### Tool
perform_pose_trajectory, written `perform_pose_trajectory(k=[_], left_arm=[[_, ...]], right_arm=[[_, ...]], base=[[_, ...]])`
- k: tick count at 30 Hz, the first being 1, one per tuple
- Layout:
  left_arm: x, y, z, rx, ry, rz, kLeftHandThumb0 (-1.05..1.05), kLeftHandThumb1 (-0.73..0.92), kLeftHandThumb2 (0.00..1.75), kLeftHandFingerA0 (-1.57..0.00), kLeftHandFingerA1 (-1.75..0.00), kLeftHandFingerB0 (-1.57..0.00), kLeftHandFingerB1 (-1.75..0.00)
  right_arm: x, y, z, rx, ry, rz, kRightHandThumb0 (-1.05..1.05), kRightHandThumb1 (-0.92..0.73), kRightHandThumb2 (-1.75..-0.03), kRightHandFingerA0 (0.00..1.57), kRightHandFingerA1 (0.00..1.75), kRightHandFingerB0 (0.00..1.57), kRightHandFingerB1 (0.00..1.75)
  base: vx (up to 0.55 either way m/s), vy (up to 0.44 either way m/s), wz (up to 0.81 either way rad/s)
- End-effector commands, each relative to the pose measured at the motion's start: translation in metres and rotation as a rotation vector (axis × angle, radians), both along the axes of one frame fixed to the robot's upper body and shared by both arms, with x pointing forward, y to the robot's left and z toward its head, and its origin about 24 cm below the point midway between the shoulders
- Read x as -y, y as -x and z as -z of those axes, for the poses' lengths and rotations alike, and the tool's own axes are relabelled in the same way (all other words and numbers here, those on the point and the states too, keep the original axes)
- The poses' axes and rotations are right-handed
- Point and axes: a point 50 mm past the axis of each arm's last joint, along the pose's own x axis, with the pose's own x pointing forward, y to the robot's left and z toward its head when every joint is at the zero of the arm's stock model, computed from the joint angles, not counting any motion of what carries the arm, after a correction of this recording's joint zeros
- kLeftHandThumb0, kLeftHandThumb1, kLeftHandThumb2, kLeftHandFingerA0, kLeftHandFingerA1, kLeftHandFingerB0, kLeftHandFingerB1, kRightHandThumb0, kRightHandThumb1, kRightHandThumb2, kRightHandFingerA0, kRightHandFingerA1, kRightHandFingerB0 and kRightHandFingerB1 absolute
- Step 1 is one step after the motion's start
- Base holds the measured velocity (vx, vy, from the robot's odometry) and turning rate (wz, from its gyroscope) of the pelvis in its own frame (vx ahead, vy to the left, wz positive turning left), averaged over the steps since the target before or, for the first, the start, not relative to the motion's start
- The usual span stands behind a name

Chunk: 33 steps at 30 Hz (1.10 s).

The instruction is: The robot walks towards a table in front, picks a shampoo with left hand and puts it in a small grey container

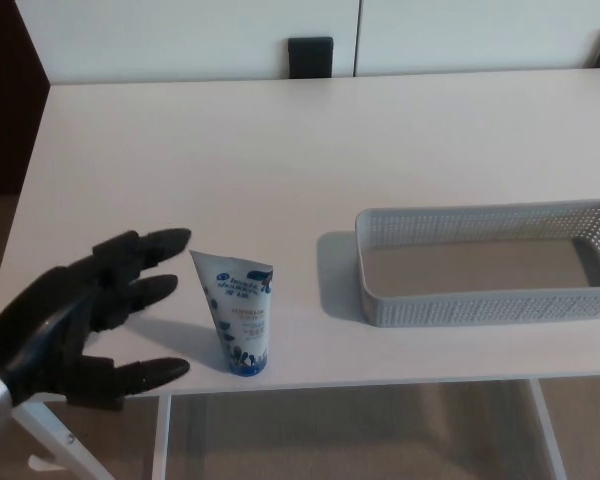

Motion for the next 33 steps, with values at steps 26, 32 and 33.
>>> perform_pose_trajectory(k=[26, 32, 33], left_arm=[[0.021, -0.010, 0.009, -0.028, 0.077, 0.008, -0.32, 0.43, 0.61, -0.08, -0.31, -0.06, -0.19], [0.024, -0.011, 0.015, -0.059, 0.092, -0.003, -0.30, 0.44, 0.56, -0.07, -0.29, -0.04, -0.22], [0.026, -0.011, 0.016, -0.065, 0.098, -0.007, -0.30, 0.43, 0.56, -0.06, -0.28, -0.04, -0.21]], right_arm=[[-0.002, -0.003, 0.000, -0.002, 0.001, -0.017, -0.31, -0.69, -0.61, 0.67, 0.43, 0.55, 0.39], [-0.002, -0.003, 0.000, 0.001, -0.007, 0.007, -0.29, -0.68, -0.60, 0.69, 0.44, 0.57, 0.40], [-0.002, -0.003, 0.000, 0.004, -0.008, 0.006, -0.29, -0.69, -0.61, 0.69, 0.44, 0.56, 0.40]], base=[[0.00, 0.000, 0.00], [0.00, 0.000, 0.00], [0.00, 0.000, 0.00]])
